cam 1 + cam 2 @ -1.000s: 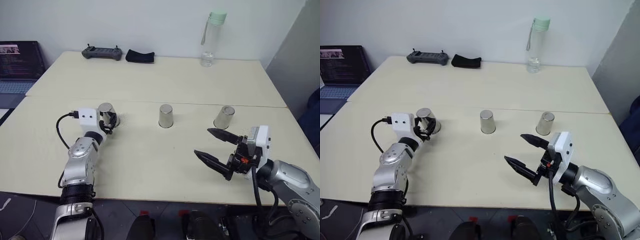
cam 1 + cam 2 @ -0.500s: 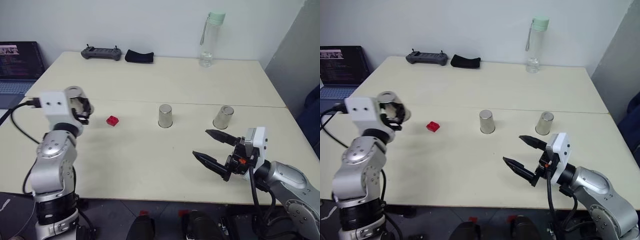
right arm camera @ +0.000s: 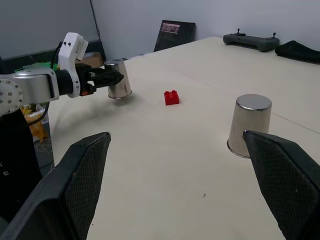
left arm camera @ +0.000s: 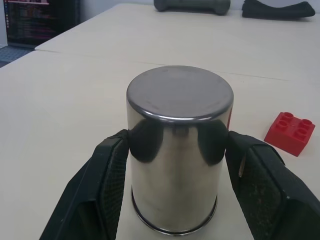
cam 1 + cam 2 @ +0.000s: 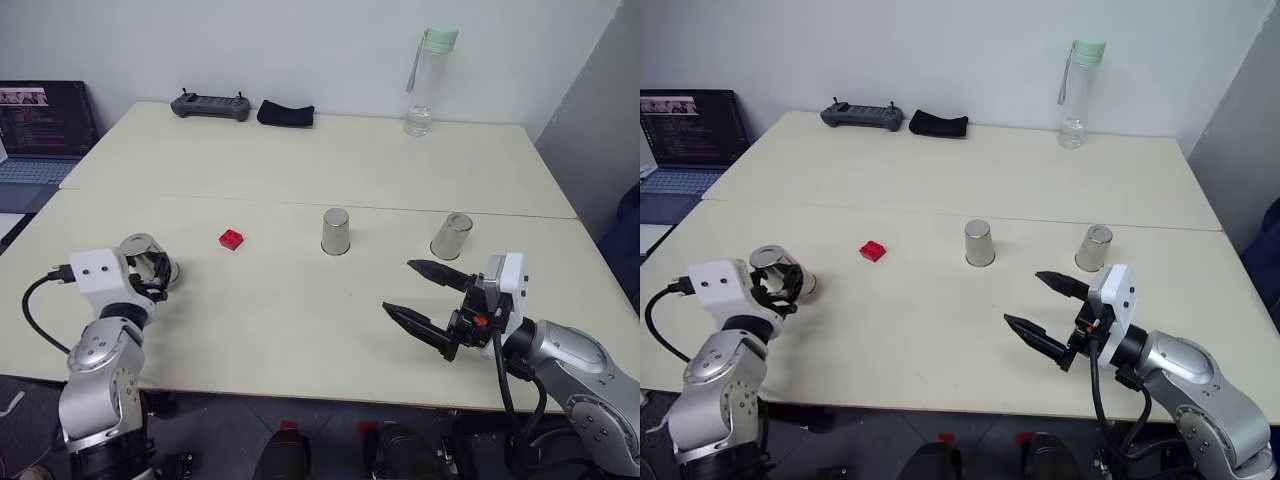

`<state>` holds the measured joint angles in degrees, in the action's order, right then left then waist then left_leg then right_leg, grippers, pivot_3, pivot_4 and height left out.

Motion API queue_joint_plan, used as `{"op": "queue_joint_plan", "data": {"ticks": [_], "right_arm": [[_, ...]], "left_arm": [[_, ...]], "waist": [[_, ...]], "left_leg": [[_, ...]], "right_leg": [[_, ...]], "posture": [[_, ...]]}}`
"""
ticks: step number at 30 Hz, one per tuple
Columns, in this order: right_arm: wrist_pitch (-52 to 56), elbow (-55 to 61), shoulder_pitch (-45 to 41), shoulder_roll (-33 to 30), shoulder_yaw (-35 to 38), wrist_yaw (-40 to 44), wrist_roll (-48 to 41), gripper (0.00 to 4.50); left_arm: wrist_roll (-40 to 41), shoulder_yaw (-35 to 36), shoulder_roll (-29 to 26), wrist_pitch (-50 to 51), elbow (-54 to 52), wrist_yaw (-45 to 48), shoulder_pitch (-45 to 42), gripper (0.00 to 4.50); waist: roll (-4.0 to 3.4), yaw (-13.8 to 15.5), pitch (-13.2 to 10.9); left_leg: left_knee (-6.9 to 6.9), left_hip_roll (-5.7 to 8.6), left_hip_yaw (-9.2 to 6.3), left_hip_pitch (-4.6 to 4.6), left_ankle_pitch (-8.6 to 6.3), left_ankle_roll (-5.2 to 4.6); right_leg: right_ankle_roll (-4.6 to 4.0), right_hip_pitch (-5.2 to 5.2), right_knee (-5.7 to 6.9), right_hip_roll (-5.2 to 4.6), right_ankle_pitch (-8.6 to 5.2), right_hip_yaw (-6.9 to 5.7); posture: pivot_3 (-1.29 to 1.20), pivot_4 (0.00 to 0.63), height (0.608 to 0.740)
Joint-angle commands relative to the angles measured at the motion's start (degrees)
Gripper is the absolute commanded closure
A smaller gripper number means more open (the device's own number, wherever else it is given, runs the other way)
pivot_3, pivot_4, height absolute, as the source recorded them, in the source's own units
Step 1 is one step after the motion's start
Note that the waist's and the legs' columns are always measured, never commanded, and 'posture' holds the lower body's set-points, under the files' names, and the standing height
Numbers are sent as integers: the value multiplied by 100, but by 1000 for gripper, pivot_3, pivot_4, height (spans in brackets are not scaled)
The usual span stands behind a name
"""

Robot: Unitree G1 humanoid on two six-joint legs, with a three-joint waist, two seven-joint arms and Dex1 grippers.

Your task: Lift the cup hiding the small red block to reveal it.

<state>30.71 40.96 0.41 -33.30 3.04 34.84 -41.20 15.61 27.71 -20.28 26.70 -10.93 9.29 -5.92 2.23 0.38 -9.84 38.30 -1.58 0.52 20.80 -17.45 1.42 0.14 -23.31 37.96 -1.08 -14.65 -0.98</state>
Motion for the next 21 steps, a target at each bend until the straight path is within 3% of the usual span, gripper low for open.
{"op": "queue_joint_plan", "data": {"ticks": [1,6,11,17,21], "right_arm": [[9,218,-45,-16,37,-77,-32,0],[-125,199,154,-15,21,-18,56,0],[-387,97,451,20,38,184,222,0],[-468,10,1032,116,253,99,202,0],[-262,56,1443,521,566,-884,377,0]], "left_arm": [[35,-43,-66,-244,-40,69,-46,1028],[70,-33,-104,-285,6,132,44,42],[102,5,-155,-182,-195,178,230,42],[44,-184,-278,48,-1176,359,1191,42],[314,-388,86,486,-2504,290,2248,42]], "waist": [[0,-7,0],[0,-25,0],[0,-34,0],[2,-45,2],[2,-43,2]], "left_leg": [[0,0,0,0,0,0],[-3,-2,0,0,0,0],[-2,-2,0,-1,0,0],[-9,-5,2,-2,-1,0],[-12,-6,6,-1,-1,0]], "right_leg": [[-7,0,0,0,4,0],[-19,0,-2,0,11,0],[-5,0,-1,0,3,0],[4,-1,-3,0,-3,3],[5,-1,-7,-6,-4,8]], "posture": [[0,150,740],[0,150,740],[0,150,740],[0,150,740],[0,150,740]]}}
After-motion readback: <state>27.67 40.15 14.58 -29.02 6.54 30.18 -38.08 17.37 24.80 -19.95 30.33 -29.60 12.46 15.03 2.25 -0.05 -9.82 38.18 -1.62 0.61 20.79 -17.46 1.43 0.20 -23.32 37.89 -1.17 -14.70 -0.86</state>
